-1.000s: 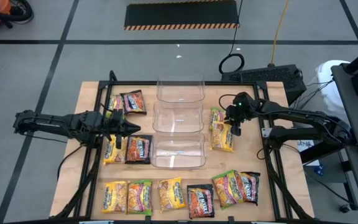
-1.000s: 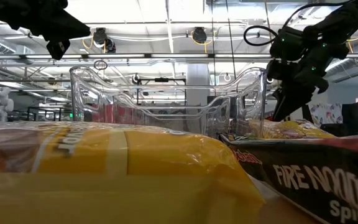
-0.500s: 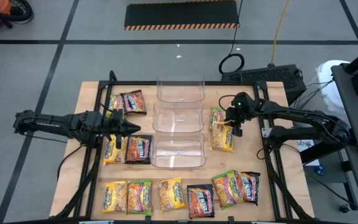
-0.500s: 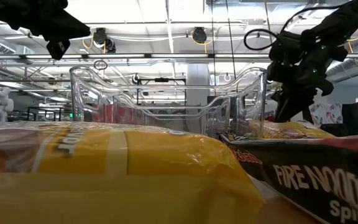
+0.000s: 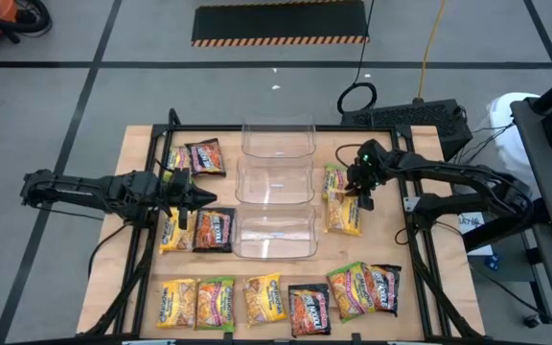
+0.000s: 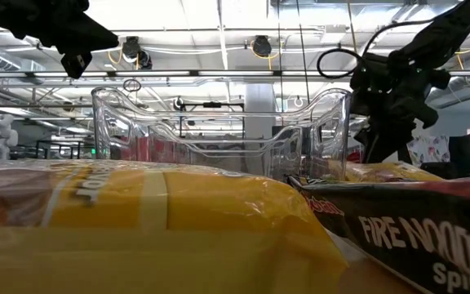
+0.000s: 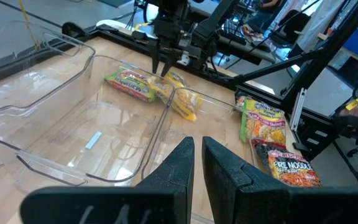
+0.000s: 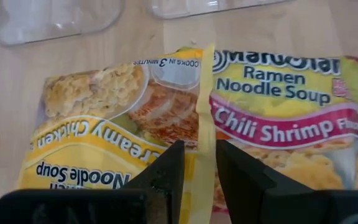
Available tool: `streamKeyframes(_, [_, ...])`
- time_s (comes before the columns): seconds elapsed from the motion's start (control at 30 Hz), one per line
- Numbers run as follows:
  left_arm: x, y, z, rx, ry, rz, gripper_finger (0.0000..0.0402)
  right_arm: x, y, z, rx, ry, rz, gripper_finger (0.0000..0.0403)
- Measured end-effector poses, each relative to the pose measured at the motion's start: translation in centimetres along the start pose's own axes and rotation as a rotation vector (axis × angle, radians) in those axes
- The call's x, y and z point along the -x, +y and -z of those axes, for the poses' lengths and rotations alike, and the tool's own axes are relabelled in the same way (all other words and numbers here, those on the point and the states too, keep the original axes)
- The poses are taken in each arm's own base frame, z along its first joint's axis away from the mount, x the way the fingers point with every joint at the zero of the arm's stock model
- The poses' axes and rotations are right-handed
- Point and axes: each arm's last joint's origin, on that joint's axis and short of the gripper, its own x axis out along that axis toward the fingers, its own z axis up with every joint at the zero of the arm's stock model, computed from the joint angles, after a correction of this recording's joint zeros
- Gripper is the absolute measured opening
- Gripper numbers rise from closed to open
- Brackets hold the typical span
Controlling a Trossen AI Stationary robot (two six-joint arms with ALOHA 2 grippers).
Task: Sort Maruchan noodles
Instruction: Put the yellow noodle pack into the bottom transparent bin
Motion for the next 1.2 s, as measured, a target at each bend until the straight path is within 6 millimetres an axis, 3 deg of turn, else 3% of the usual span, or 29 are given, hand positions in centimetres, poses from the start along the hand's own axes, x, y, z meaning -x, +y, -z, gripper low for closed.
streamKeyframes(0.4, [0.00,0.01,0.01,0.000,0.000,-0.001,0.0037,-0.14,0.03,0.24,-0.027,0.025,-0.011,0.0084])
streamKeyframes(0.83, [-0.01,0.01,0.02,-0.001,0.001,0.000,0.0037,-0.15,0.04,0.25,-0.036,0.026,-0.012,0.0005])
streamKeyframes(1.2, [-0.01,0.00,0.01,0.016,0.001,0.000,0.0037,-0.15,0.04,0.24,-0.029,0.026,-0.011,0.0001])
